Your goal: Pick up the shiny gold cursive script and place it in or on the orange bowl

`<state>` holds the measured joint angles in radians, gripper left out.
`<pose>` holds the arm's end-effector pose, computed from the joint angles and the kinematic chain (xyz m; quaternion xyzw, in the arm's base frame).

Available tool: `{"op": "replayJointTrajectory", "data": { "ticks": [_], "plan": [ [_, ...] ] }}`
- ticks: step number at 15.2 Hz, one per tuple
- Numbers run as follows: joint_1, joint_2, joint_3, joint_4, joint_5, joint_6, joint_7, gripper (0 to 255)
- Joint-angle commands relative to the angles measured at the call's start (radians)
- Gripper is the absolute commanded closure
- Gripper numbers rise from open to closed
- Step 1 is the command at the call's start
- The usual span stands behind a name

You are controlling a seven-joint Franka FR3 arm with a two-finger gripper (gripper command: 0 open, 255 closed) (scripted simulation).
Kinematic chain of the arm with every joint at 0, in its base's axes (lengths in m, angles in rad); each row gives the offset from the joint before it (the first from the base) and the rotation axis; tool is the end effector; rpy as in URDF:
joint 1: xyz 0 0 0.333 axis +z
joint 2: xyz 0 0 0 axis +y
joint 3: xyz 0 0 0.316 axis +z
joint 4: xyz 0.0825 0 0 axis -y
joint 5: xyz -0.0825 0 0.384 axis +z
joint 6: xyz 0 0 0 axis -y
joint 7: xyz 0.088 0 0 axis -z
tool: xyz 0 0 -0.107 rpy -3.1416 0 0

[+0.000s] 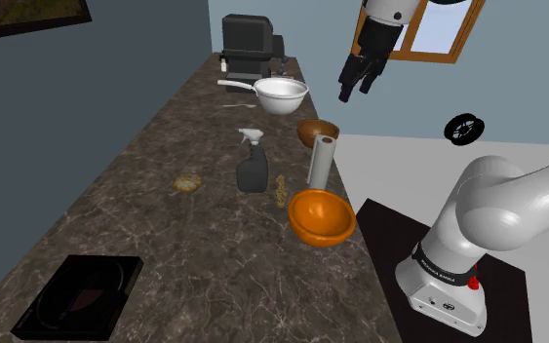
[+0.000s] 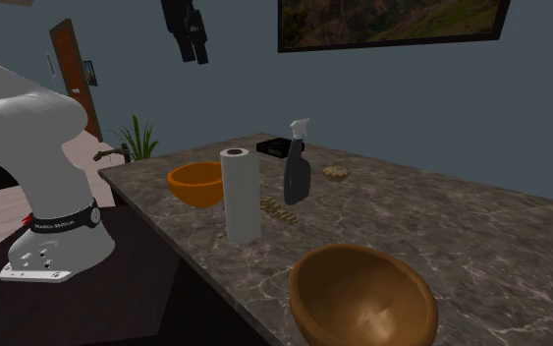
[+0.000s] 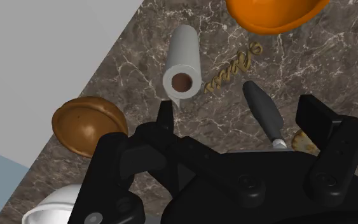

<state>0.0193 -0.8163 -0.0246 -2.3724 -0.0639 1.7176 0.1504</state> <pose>0.3131 -0.0101 0.6062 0.9939 -0.0723 0.0821 0.0167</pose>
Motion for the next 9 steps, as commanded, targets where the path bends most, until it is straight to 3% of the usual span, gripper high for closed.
{"op": "replayJointTrajectory", "data": {
  "ticks": [1, 9],
  "plan": [
    [0.000, 0.000, 0.000, 0.000, 0.000, 0.000, 0.000, 0],
    [-0.038, 0.160, 0.056, -0.131, 0.034, 0.262, 0.190, 0]
  ]
}}
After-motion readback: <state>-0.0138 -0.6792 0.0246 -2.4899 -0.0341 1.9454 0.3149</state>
